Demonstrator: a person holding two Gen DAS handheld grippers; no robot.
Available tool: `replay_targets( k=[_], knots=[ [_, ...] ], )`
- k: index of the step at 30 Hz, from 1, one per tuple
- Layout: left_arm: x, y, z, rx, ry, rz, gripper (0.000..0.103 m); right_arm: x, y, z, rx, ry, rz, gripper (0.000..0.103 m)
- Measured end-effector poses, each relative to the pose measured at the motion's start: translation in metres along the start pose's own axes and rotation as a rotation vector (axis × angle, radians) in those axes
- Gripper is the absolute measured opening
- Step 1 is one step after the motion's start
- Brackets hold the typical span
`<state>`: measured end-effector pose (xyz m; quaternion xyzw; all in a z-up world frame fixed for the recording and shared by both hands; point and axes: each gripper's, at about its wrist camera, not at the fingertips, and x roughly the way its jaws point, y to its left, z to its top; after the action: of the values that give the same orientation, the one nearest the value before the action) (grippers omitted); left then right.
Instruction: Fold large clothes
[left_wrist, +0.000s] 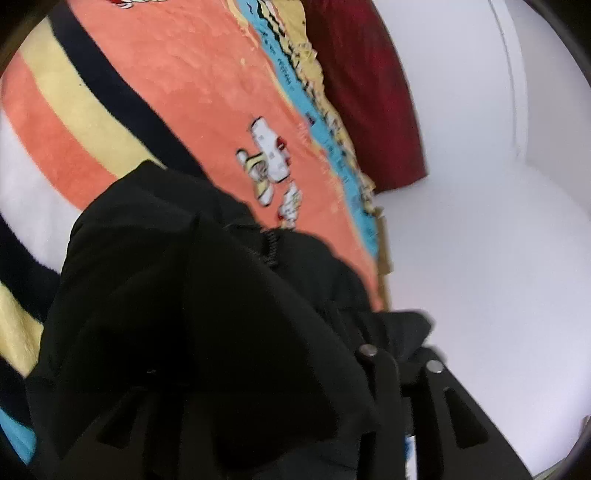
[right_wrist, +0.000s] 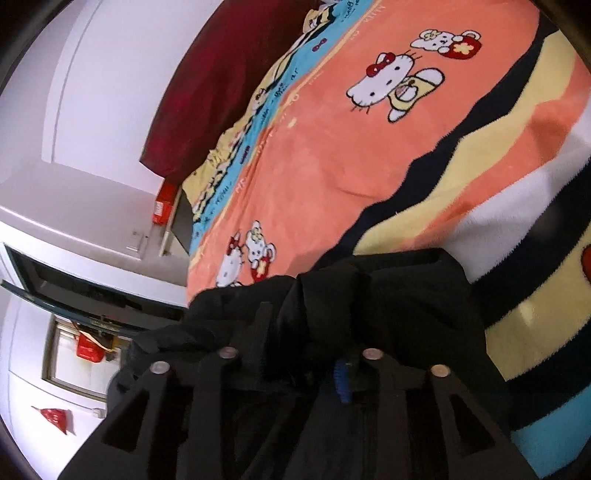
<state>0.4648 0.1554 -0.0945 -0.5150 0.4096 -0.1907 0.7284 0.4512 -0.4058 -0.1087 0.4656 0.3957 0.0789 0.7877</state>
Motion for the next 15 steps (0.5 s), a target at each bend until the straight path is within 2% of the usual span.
replay_targets(
  k=[1, 2, 5, 9, 12, 15],
  knots=[
    [-0.006, -0.002, 0.001, -0.021, -0.019, -0.042, 0.038, -0.006, 0.0, 0.001, 0.012, -0.004, 0.035, 0.06],
    [-0.011, -0.005, 0.002, -0.031, -0.031, -0.071, 0.041, -0.013, 0.003, 0.003, 0.012, -0.016, 0.07, 0.066],
    [-0.033, -0.018, 0.006, -0.048, -0.082, -0.108, 0.049, -0.038, 0.022, 0.005, -0.046, -0.06, 0.086, 0.068],
    [-0.057, -0.035, 0.007, -0.047, -0.134, -0.09, 0.052, -0.069, 0.049, -0.004, -0.139, -0.091, 0.08, 0.068],
    [-0.073, -0.054, -0.004, 0.038, -0.177, -0.02, 0.052, -0.083, 0.074, -0.024, -0.238, -0.088, 0.103, 0.068],
    [-0.081, -0.079, -0.021, 0.182, -0.206, 0.12, 0.052, -0.078, 0.101, -0.057, -0.381, -0.036, 0.077, 0.068]
  ],
)
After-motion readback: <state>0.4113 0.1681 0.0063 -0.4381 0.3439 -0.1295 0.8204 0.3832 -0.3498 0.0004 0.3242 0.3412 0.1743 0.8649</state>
